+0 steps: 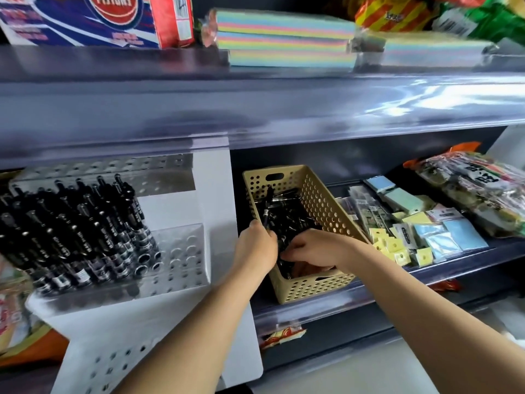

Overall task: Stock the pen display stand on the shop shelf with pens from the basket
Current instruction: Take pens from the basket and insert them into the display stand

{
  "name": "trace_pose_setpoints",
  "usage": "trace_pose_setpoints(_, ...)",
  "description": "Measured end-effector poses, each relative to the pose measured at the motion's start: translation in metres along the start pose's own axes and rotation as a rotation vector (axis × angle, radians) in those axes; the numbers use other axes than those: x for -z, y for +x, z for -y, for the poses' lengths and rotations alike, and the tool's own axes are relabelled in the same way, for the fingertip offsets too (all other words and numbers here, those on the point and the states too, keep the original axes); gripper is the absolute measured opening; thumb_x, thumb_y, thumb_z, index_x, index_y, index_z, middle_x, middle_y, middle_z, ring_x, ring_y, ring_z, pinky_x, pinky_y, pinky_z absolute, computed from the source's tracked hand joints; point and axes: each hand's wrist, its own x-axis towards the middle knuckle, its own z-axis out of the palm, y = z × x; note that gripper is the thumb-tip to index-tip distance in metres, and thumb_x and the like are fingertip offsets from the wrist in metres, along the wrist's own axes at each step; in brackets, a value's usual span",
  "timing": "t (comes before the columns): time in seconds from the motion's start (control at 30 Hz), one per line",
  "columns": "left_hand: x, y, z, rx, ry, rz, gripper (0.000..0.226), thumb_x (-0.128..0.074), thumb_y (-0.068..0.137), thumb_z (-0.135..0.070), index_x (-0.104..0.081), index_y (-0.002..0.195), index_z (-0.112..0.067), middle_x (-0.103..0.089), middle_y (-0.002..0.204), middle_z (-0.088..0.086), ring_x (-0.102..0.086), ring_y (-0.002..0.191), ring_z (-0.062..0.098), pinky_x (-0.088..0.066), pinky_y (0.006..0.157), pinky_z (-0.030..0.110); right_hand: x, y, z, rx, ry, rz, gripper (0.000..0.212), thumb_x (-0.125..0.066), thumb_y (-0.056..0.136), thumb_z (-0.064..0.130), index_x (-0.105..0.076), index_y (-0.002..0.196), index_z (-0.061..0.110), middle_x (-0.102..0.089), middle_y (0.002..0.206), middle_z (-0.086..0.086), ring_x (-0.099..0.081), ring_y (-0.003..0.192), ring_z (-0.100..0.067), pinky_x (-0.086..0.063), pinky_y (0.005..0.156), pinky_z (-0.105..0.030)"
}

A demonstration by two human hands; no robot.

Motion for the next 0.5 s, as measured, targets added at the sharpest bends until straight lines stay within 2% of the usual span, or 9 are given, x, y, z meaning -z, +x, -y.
trace_pose_setpoints(0.1, 0.002, -0.004, -0.001, -0.021, 0.033, -0.018, 0.023, -0.036, 0.098, -0.017, -0.047, 0.108, 0.000, -0.058, 0.099, 0.016, -0.057, 0.091, 0.032, -0.035, 0.066, 0.032, -0.009, 0.003, 0.005, -0.035, 0.267, 0.053, 0.013, -0.056, 0.091, 0.016, -0.065, 0.097, 0.010, -0.066, 0.076, -0.003, -0.061, 0.063, -0.013, -0.048, 0.061, -0.024)
trace_pose_setpoints(0.17, 0.003, -0.007, -0.001, -0.035, 0.030, -0.028, 0.020, -0.035, 0.097, -0.015, -0.047, 0.103, -0.001, -0.054, 0.093, 0.013, -0.054, 0.085, 0.030, -0.034, 0.066, 0.033, -0.012, 0.006, 0.006, -0.065, 0.314, 0.042, 0.015, -0.058, 0.088, 0.009, -0.065, 0.099, 0.004, -0.065, 0.076, -0.005, -0.062, 0.063, -0.013, -0.051, 0.063, -0.024)
trace_pose_setpoints(0.23, 0.003, -0.008, -0.001, -0.045, 0.010, -0.033, 0.012, -0.035, 0.097, -0.014, -0.043, 0.095, -0.006, -0.049, 0.086, 0.008, -0.048, 0.077, 0.025, -0.033, 0.065, 0.032, -0.006, 0.005, 0.007, -0.110, 0.334, 0.028, 0.017, -0.061, 0.085, 0.010, -0.065, 0.101, 0.004, -0.065, 0.074, -0.005, -0.062, 0.061, -0.012, -0.052, 0.061, -0.023)
trace_pose_setpoints(0.3, 0.002, -0.008, 0.001, -0.043, -0.023, -0.036, 0.008, -0.036, 0.097, -0.012, -0.040, 0.092, -0.009, -0.046, 0.079, 0.002, -0.046, 0.070, 0.019, -0.032, 0.057, 0.028, 0.007, -0.002, 0.006, -0.141, 0.340, 0.037, 0.019, -0.061, 0.086, 0.010, -0.062, 0.104, 0.005, -0.060, 0.065, -0.002, -0.054, 0.049, -0.006, -0.042, 0.047, -0.015)
trace_pose_setpoints(0.37, 0.003, -0.008, 0.004, -0.041, -0.048, -0.035, 0.008, -0.036, 0.097, -0.010, -0.044, 0.096, -0.007, -0.048, 0.076, 0.000, -0.046, 0.066, 0.016, -0.027, 0.047, 0.024, 0.023, -0.012, 0.005, -0.155, 0.354, 0.022, 0.022, -0.062, 0.085, 0.006, -0.059, 0.106, 0.008, -0.057, 0.065, -0.002, -0.045, 0.047, -0.005, -0.030, 0.040, -0.013)
trace_pose_setpoints(0.5, 0.003, -0.009, 0.008, -0.051, -0.063, -0.043, 0.017, -0.036, 0.098, -0.011, -0.049, 0.106, -0.004, -0.054, 0.086, 0.005, -0.049, 0.072, 0.018, -0.030, 0.051, 0.023, 0.043, -0.023, 0.003, -0.146, 0.409, -0.057, 0.017, -0.061, 0.087, 0.007, -0.057, 0.103, 0.010, -0.057, 0.072, -0.005, -0.043, 0.048, -0.006, -0.030, 0.036, -0.012)
